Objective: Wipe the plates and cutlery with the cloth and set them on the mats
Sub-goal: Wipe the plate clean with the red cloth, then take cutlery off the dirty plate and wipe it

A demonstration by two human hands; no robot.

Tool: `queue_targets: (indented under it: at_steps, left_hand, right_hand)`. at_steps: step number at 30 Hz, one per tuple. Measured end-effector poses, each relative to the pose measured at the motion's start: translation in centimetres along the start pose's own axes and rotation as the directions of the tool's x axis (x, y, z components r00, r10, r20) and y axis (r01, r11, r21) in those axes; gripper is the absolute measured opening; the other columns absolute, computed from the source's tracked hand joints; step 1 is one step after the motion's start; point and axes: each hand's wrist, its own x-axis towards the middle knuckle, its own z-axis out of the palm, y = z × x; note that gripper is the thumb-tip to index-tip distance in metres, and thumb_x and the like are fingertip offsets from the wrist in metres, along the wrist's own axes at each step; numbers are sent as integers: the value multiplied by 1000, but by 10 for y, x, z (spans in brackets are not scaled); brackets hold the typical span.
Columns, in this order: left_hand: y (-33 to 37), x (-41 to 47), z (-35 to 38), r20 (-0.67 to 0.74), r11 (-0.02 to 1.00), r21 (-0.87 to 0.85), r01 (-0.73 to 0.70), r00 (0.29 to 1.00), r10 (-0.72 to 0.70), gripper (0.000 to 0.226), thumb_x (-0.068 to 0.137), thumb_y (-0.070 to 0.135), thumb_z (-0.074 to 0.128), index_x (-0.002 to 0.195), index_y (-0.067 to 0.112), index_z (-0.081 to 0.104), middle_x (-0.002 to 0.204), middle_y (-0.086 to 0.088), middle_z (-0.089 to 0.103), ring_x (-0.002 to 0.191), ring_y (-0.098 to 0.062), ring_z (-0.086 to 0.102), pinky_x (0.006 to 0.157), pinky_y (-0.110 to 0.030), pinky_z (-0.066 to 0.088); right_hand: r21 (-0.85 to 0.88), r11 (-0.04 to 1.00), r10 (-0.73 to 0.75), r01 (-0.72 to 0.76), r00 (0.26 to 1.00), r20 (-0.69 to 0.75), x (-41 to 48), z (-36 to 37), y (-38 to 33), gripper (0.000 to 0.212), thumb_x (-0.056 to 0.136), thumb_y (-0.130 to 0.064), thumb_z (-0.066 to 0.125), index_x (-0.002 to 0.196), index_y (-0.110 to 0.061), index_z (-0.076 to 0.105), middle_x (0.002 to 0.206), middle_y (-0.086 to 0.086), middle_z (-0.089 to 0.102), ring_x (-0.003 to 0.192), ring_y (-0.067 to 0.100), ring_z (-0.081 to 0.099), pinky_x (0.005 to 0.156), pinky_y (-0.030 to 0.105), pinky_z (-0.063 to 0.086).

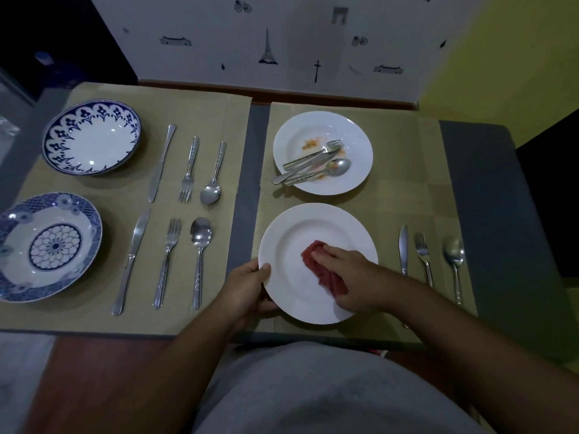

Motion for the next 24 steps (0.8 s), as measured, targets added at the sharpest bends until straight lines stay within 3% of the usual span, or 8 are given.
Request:
queue_targets:
  at_steps: [4, 6, 8, 10, 12, 16, 20, 24]
  left_hand:
    - [8, 3, -10, -53, 981, 195, -17, 998, 28, 18, 101, 20, 59, 116, 13, 66, 108, -12, 74, 93, -29, 74, 74, -45, 64]
    - [11, 5, -19, -156, 947, 305, -99, 976, 152, 13, 98, 22, 64, 105, 12, 69, 98, -14, 75, 82, -26, 72, 77, -47, 63]
    - [15, 5, -26, -246, 860, 469, -202, 905, 347, 10, 95, 20, 66, 89, 13, 70, 82, -9, 73, 75, -24, 69, 73, -43, 61]
    - [21, 2, -26, -255, 766, 587, -263, 838, 483, 16, 94, 19, 67, 79, 14, 68, 73, -4, 69, 72, -21, 66, 65, -32, 54]
    - [31, 1, -18, -216, 739, 602, -304, 829, 516, 17, 92, 21, 70, 77, 13, 69, 71, -3, 69, 71, -18, 66, 64, -28, 51]
    - [51, 14, 14, -108, 681, 654, -329, 850, 515, 28, 90, 37, 72, 73, 15, 72, 69, 0, 71, 69, -16, 68, 65, -30, 55]
    - [78, 30, 40, -71, 635, 688, -352, 838, 541, 49, 95, 48, 58, 75, 5, 70, 72, -14, 70, 70, -28, 67, 65, -41, 56]
    - [115, 46, 54, -157, 649, 637, -417, 754, 638, 24, 94, 31, 64, 78, 13, 64, 69, 1, 64, 63, -14, 61, 51, -21, 47]
  right_hand:
    - [-194, 980, -51, 46, 999, -19, -1, 0, -1, 103, 77, -21, 75, 152, -33, 6, 160, -6, 12, 134, 23, 30, 100, 37, 43]
    - [-261, 964, -82, 54, 992, -99, -2, 3, -6, 94, 80, -22, 73, 152, -31, 14, 157, -3, 24, 130, 23, 37, 98, 36, 43]
    - [-291, 955, -109, 57, 980, -166, -3, 5, -8, 82, 84, -26, 70, 150, -29, 22, 153, -2, 33, 126, 23, 41, 99, 36, 41]
    - [-293, 954, -132, 61, 964, -230, -2, 6, -8, 72, 85, -30, 68, 147, -30, 30, 147, -2, 42, 121, 22, 45, 98, 36, 40]
    - [-272, 960, -146, 65, 947, -288, 2, 5, -7, 63, 86, -35, 66, 142, -32, 38, 140, -5, 49, 117, 19, 48, 97, 34, 39]
    - [-141, 989, -92, 44, 932, -351, 8, -3, -4, 58, 81, -38, 66, 134, -40, 43, 126, -14, 57, 112, 14, 50, 94, 33, 37]
    - [248, 962, 15, 117, 880, -474, 13, -23, 0, 56, 82, -23, 65, 133, -37, 48, 124, -14, 56, 110, 3, 49, 97, 22, 40]
    - [429, 890, 121, 155, 826, -550, 18, -47, 2, 62, 77, -9, 62, 132, -34, 49, 117, -13, 51, 106, 1, 50, 92, 19, 42]
